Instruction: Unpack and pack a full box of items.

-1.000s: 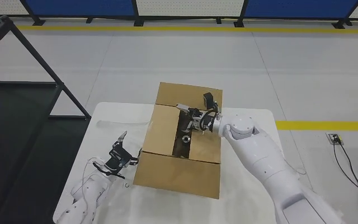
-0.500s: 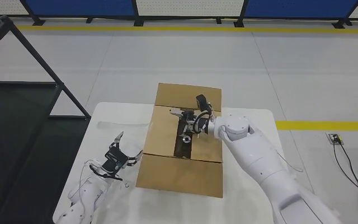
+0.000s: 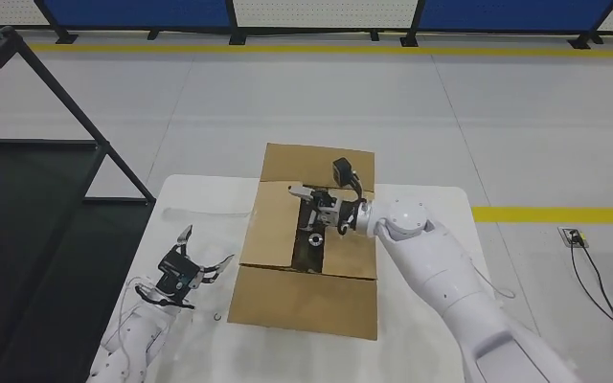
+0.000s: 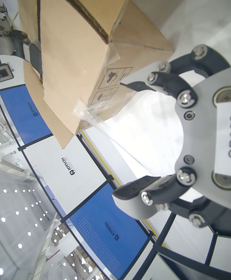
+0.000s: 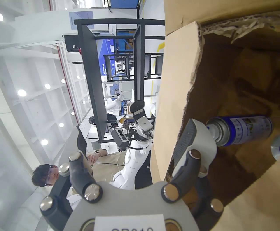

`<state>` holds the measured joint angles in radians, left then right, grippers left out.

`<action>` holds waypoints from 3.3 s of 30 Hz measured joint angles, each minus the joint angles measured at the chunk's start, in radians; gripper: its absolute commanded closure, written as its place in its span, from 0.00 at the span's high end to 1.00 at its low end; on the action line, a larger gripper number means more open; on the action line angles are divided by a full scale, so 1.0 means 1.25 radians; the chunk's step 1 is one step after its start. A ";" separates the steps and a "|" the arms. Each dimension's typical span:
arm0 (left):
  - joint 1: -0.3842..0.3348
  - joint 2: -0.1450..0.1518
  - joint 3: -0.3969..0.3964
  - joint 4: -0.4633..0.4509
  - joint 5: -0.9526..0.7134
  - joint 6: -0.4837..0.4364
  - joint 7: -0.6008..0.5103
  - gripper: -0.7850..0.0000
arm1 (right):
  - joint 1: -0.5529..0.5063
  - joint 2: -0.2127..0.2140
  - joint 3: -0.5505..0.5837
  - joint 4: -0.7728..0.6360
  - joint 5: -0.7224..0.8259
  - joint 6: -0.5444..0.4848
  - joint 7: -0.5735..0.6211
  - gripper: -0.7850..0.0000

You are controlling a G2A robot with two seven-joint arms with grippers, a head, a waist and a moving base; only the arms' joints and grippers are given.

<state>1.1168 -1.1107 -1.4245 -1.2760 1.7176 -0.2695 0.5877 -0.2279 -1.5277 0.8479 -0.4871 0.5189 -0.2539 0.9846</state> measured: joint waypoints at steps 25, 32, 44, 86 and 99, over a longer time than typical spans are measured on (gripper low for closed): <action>0.042 0.017 -0.105 0.006 -0.086 -0.010 0.039 1.00 | 0.024 -0.100 -0.024 -0.026 0.096 -0.009 -0.138 1.00; 0.062 0.024 -0.127 -0.002 -0.071 -0.018 0.060 1.00 | 0.046 -0.149 -0.074 0.006 0.066 0.008 -0.180 1.00; 0.070 0.027 -0.130 -0.006 -0.054 -0.025 0.067 1.00 | 0.045 -0.149 -0.072 0.009 0.069 0.015 -0.178 1.00; 0.091 0.030 -0.153 -0.127 -0.282 -0.147 -0.092 1.00 | 0.059 -0.286 -0.093 0.154 -0.019 -0.061 -0.344 1.00; 0.036 0.027 -0.123 -0.038 -0.282 -0.144 -0.102 1.00 | 0.051 -0.259 -0.019 0.148 0.018 -0.195 -0.260 1.00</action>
<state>1.1624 -1.0771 -1.5779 -1.3241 1.3650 -0.4495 0.4608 -0.1646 -1.8519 0.8241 -0.3022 0.5420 -0.4971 0.6597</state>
